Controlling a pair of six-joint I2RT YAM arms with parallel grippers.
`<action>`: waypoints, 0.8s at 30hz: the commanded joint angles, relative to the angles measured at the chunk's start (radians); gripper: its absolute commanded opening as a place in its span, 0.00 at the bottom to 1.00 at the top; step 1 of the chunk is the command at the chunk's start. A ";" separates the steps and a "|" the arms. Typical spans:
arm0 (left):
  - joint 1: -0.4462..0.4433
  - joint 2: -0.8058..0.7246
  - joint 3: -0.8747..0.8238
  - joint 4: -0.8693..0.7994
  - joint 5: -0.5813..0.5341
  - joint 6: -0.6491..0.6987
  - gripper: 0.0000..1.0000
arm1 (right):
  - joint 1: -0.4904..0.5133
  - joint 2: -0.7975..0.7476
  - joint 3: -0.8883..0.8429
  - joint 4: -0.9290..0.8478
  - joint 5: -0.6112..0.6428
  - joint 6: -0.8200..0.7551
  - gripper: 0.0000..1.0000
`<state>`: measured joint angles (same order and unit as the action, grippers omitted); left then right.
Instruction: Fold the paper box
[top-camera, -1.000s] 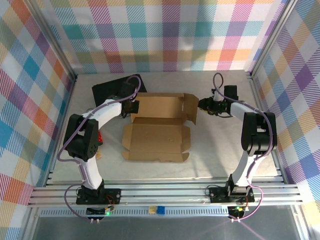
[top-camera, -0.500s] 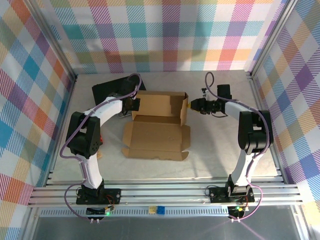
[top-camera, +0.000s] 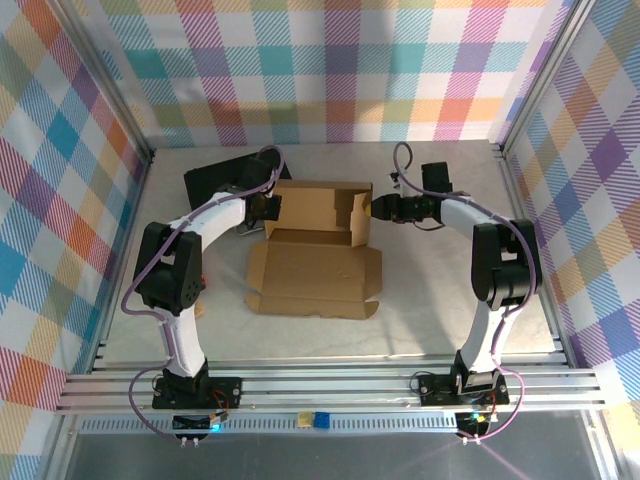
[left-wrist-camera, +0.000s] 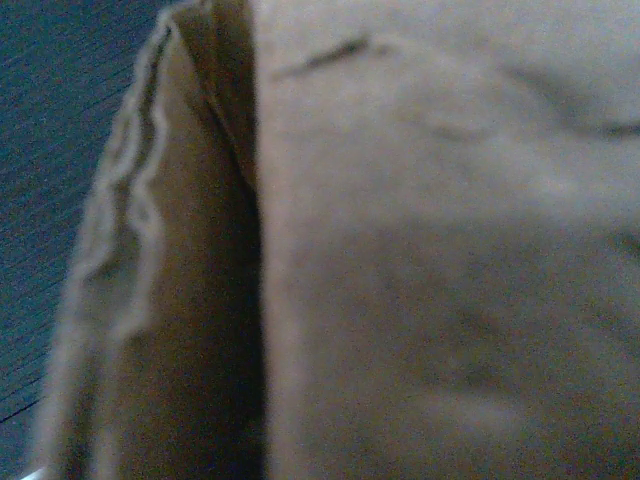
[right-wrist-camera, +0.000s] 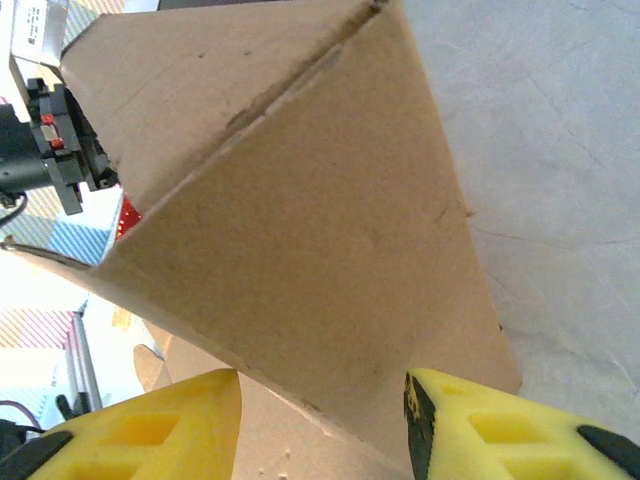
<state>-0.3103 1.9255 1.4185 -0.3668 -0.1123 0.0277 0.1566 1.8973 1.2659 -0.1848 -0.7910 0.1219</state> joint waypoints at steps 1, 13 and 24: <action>0.011 0.016 0.028 -0.024 0.026 0.027 0.00 | 0.018 -0.006 0.037 -0.023 0.047 -0.057 0.49; 0.011 0.010 0.030 -0.029 0.018 0.035 0.00 | 0.104 -0.030 0.039 0.003 0.349 -0.067 0.44; 0.005 0.019 0.045 -0.044 -0.006 0.022 0.00 | 0.249 0.011 0.116 -0.067 0.777 -0.022 0.13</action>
<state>-0.3046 1.9255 1.4265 -0.3931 -0.1238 0.0414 0.3622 1.8938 1.3388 -0.2188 -0.1501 0.0742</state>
